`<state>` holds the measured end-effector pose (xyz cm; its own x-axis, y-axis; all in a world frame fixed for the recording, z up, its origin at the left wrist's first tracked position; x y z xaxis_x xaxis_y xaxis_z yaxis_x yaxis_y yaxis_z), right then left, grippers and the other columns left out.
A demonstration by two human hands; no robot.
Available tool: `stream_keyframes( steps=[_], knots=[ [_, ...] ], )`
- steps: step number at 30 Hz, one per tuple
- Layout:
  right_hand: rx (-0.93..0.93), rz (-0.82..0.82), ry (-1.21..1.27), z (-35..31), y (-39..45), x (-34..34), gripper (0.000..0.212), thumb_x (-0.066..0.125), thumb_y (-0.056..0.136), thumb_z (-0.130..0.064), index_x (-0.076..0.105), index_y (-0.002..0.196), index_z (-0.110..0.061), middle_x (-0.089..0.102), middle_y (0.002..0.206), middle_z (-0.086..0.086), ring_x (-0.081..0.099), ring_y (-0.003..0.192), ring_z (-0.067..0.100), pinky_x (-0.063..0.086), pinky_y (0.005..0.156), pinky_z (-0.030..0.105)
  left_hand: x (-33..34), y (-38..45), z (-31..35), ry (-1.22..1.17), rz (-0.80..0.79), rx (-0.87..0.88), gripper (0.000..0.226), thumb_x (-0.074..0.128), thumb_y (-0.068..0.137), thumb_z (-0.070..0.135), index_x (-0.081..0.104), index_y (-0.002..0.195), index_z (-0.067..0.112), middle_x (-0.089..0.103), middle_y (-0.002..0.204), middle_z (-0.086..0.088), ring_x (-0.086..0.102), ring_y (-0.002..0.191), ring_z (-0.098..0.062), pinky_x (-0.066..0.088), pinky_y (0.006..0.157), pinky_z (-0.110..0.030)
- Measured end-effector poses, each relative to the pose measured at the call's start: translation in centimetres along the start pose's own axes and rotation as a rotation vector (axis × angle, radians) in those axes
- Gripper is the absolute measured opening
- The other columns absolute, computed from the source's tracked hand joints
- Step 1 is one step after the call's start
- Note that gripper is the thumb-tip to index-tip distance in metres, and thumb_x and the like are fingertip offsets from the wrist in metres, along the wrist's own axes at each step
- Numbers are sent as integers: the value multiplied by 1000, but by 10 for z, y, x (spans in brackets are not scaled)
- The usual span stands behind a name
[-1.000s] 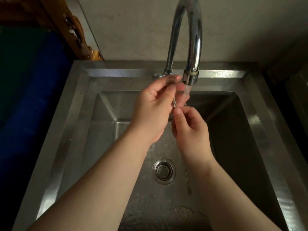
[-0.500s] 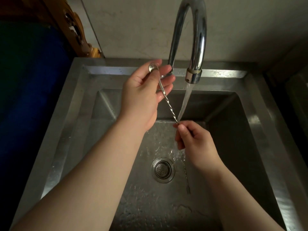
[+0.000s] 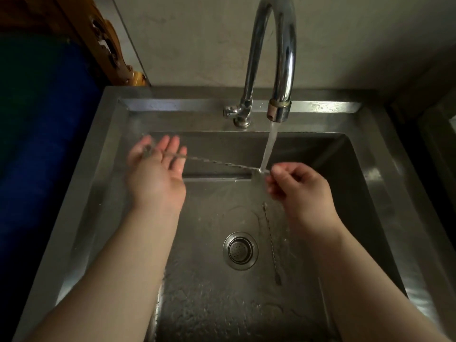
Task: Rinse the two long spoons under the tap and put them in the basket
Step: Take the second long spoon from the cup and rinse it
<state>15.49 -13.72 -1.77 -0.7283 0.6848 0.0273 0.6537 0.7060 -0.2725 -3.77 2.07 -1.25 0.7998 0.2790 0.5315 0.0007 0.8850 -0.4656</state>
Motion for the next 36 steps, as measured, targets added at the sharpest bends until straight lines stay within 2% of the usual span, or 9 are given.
stream_keyframes(
  steps=[3,7,11,14,19,22,26,30,36],
  knots=[
    [1,-59,222,-13,7,17,14,63,90,-20,71,78,-22,67,70,2,58,61,13,48,65,31,-50,-3,-36,44,196,-109,22,35,104,5,54,99,17,64,95,-6,68,83,-15,55,81,-32],
    [-80,-54,54,-28,4,36,20,61,94,-25,71,80,-14,56,61,-1,49,59,14,44,59,28,-99,-32,-95,239,287,-269,35,38,100,3,55,73,18,51,69,-2,49,58,-8,44,64,-21],
    [-71,-74,11,-31,-1,46,24,55,98,-21,69,95,-1,57,64,-2,50,56,7,44,53,19,-122,-70,-138,518,133,-372,35,46,97,14,66,68,18,63,63,1,56,58,-8,47,63,-24],
    [-114,-106,-103,-35,-1,50,17,55,98,-15,70,98,-7,61,70,-2,51,59,6,46,56,16,-123,-92,-156,755,-41,-306,20,52,98,25,68,86,21,74,78,3,66,68,-7,51,64,-25],
    [-139,-94,-125,-35,3,45,16,58,94,-7,68,104,-15,68,82,2,55,63,6,48,62,24,-111,-104,-170,860,-246,-310,17,53,97,16,67,88,18,77,81,3,65,63,-3,49,60,-20],
    [-143,-69,-124,-36,3,39,9,60,95,-14,68,98,-15,65,75,-4,54,60,4,45,58,23,-106,-106,-171,880,-296,-322,18,53,97,14,66,85,16,77,82,0,65,63,-5,49,58,-16],
    [-186,-65,-171,-39,-2,34,17,58,96,-26,67,89,-13,64,72,2,53,59,9,46,57,26,-103,-106,-170,921,-339,-317,17,53,97,17,67,87,18,77,85,4,68,66,-4,49,59,-13],
    [-251,-99,-196,-42,-10,30,17,60,95,-23,67,88,-10,66,72,9,54,57,8,48,54,23,-102,-107,-174,989,-399,-321,18,50,98,19,65,88,22,77,88,9,70,71,-5,50,62,-17],
    [-227,-136,-151,-39,-14,24,5,65,91,-10,68,94,-12,69,81,7,59,64,3,50,62,17,-107,-108,-179,1017,-413,-317,20,49,99,18,64,86,23,77,88,11,71,72,-5,50,60,-14]
  ],
)
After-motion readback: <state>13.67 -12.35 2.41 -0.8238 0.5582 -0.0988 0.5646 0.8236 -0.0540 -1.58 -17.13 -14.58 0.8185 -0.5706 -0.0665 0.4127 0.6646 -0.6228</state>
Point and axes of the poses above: each hand's wrist, its own y-axis towards the middle knuckle, its own x-axis out of the palm, z = x × y, the point moved 5 cm from there along y, towards the middle knuckle
